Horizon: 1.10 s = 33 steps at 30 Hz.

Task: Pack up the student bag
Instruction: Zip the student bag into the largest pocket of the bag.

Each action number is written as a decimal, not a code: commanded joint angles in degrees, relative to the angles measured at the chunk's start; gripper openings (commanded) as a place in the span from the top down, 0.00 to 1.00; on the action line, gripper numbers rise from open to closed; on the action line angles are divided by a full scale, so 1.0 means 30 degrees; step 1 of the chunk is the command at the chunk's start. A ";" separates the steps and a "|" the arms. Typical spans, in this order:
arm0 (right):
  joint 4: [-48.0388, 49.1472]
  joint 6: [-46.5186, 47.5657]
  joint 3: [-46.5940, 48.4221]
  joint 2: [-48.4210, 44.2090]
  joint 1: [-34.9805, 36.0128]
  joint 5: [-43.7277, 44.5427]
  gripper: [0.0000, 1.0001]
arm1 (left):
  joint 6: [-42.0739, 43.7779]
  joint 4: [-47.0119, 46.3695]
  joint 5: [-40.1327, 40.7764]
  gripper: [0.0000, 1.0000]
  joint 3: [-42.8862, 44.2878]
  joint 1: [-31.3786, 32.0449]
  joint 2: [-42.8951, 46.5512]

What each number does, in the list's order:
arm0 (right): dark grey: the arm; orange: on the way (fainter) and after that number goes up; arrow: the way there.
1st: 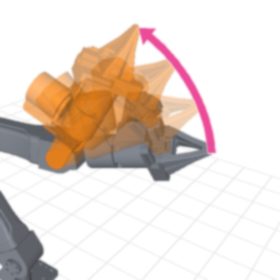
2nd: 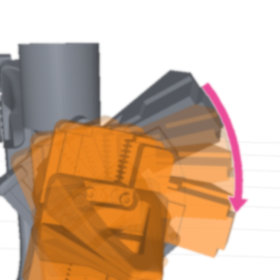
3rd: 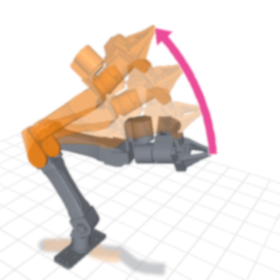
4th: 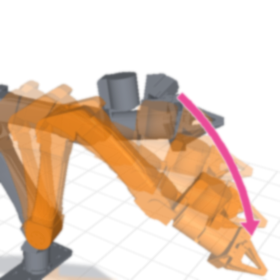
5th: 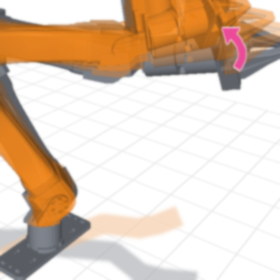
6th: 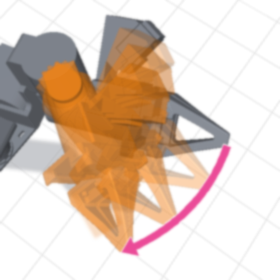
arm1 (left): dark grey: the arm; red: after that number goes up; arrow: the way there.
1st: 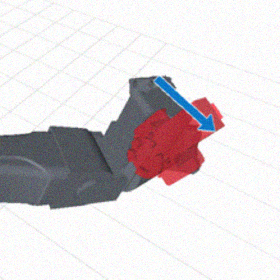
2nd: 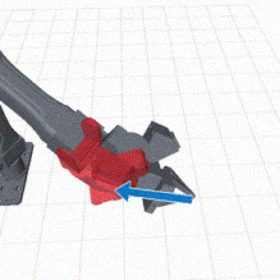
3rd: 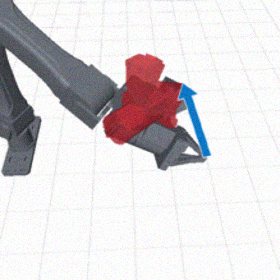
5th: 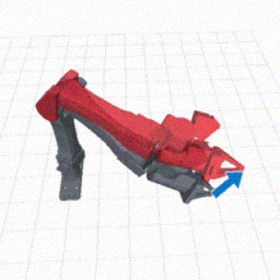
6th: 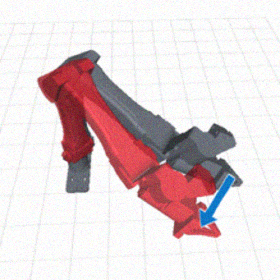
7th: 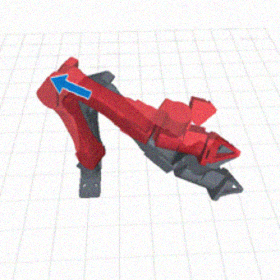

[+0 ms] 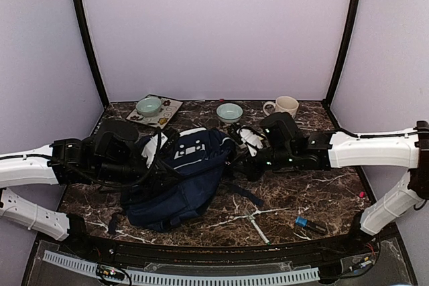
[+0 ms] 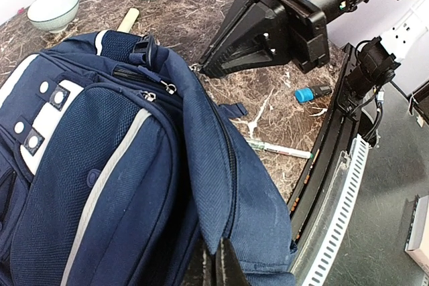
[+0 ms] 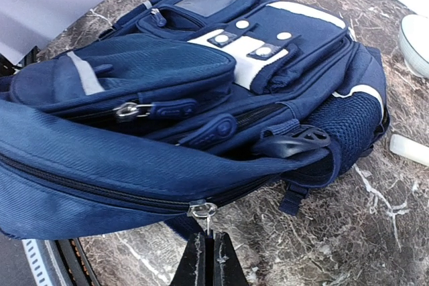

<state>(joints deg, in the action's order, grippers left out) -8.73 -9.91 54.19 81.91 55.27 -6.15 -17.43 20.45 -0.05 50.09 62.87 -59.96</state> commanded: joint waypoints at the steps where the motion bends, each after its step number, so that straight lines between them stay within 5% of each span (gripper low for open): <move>1: 0.0623 -0.0374 0.0568 0.0506 -0.0579 0.1752 1.00 | -0.0198 -0.0142 0.0560 1.00 0.0004 -0.0215 0.0671; 8: 0.0830 -0.0999 0.0045 0.0686 -0.0580 0.2034 1.00 | -0.0021 -0.0642 -0.0405 1.00 0.0062 -0.0216 0.0083; 15: -0.0220 -0.1428 -0.0397 -0.1069 -0.0576 0.2436 0.53 | 0.0586 -0.0344 -0.1676 1.00 0.0364 -0.0215 -0.1327; 17: -0.0473 -0.1336 -0.0925 -0.2048 -0.0579 0.2061 0.51 | 0.0588 -0.0261 -0.2379 0.93 0.0448 -0.0215 -0.2073; 21: -0.1801 -0.1769 -0.1883 -0.3770 -0.0580 0.3078 0.48 | 0.0390 0.0274 -0.4131 0.58 0.1477 -0.0215 -0.4001; 24: -0.3036 -0.2445 -0.2251 -0.4524 -0.0580 0.4430 0.44 | 0.0147 0.0469 -0.3905 0.42 0.2298 -0.0215 -0.4903; 33: -0.3913 -0.3183 -0.2401 -0.4564 -0.0578 0.5213 0.43 | 0.0130 0.1799 -0.1684 0.44 0.4929 -0.0362 -0.6869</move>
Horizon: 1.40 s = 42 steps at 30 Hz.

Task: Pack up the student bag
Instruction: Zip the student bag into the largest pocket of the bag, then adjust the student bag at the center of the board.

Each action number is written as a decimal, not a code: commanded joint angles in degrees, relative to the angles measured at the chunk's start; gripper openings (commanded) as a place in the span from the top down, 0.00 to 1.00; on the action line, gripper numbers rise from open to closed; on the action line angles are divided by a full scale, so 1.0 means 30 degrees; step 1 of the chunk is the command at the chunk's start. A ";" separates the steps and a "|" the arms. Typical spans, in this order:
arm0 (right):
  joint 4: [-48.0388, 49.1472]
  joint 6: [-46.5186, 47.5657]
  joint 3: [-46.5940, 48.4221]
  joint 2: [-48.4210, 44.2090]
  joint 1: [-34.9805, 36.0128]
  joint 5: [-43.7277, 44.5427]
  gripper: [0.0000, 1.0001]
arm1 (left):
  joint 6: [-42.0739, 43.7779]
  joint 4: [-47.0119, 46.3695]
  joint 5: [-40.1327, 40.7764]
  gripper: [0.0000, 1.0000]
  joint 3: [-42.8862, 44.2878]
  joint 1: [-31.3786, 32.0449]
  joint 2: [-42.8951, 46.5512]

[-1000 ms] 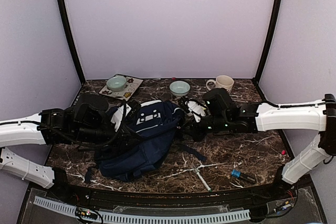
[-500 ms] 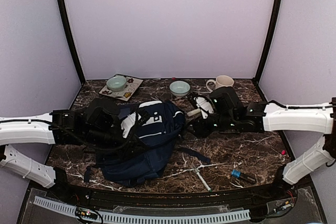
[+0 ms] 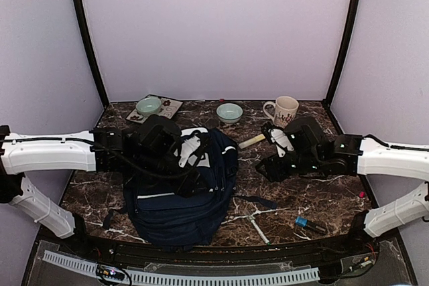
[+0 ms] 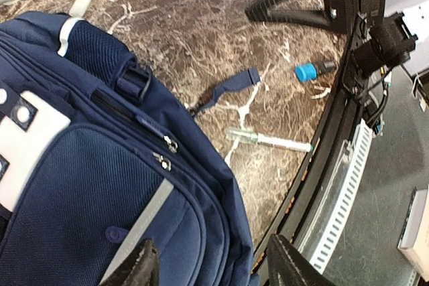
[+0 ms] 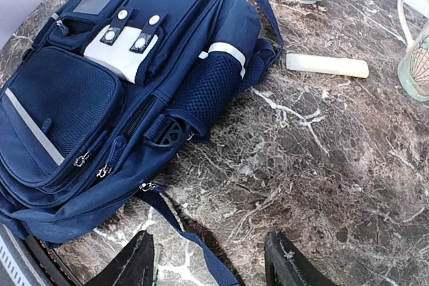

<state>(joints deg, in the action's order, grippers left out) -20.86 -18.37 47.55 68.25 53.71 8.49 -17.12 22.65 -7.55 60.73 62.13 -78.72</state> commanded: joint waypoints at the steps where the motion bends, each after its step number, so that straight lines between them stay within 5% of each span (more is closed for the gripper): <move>1: 0.0308 -0.0279 -0.0166 0.0117 -0.0062 0.0139 0.43 | 0.0051 0.1399 0.0942 0.44 0.1825 -0.0114 -0.1091; 16: 0.1987 0.2317 0.3605 0.4960 0.0058 -0.4236 0.53 | -0.4882 0.7898 0.4070 0.45 0.7007 -0.1355 -0.6225; 42: -0.2241 -0.1970 0.9626 1.1946 0.2368 -0.0363 0.59 | -0.8508 0.6352 0.5448 0.48 0.1738 -0.1666 -0.2655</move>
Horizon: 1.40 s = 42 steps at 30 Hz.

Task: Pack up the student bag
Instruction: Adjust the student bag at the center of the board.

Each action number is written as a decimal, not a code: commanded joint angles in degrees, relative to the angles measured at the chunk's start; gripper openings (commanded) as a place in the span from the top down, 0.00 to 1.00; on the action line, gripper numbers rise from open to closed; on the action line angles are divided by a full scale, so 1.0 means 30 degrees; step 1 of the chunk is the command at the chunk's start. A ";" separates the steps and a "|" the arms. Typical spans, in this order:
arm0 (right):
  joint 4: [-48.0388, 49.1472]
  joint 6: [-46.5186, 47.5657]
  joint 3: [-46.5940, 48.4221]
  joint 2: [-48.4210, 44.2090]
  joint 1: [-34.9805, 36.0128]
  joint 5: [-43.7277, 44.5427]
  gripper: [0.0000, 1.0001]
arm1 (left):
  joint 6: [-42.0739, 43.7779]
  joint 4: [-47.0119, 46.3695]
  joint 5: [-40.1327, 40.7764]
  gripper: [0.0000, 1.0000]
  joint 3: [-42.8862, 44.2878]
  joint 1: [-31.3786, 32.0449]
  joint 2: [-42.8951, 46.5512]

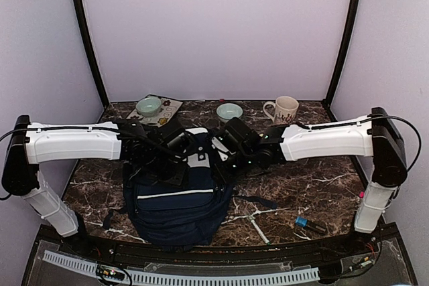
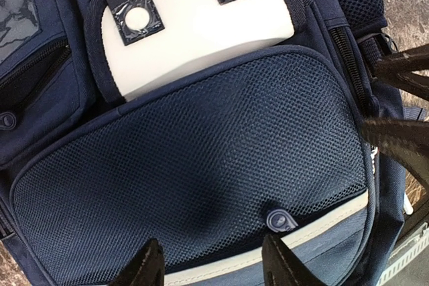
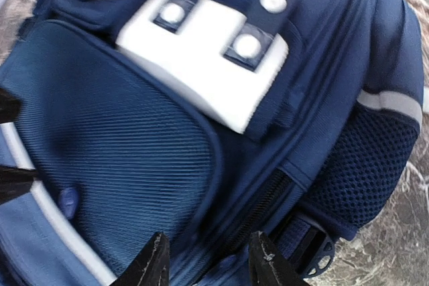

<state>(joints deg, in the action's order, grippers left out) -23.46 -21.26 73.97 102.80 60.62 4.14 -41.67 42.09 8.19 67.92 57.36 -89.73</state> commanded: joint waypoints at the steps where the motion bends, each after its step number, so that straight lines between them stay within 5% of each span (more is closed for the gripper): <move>1: -0.1465 -0.1177 0.0824 0.0446 0.0041 0.1264 0.59 | -0.0342 -0.0162 0.0201 0.48 -0.0802 -0.0075 0.1126; 24: -0.1176 -0.2319 -0.0288 0.0736 0.0153 -0.0493 0.70 | -0.0312 -0.0182 0.0200 0.49 -0.2438 -0.0071 0.2871; 31: -0.1379 -0.2254 -0.0602 0.0401 0.0156 0.0370 0.92 | -0.0510 -0.0274 0.0153 0.50 -0.3129 -0.0071 0.3574; 34: -0.1541 -0.2003 -0.0438 0.0120 0.0175 0.0438 1.00 | 0.0162 -0.0679 -0.0518 0.50 -0.3125 -0.0049 0.3723; 42: -0.1762 -0.2022 -0.0484 -0.1152 0.0170 0.0216 1.00 | 0.5496 -0.4964 -0.2303 0.47 -0.3560 0.0449 0.5352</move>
<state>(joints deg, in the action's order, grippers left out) -26.28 -28.14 73.10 103.09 61.04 4.12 -35.88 36.10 3.88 59.02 57.54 -78.15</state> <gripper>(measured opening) 0.023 0.513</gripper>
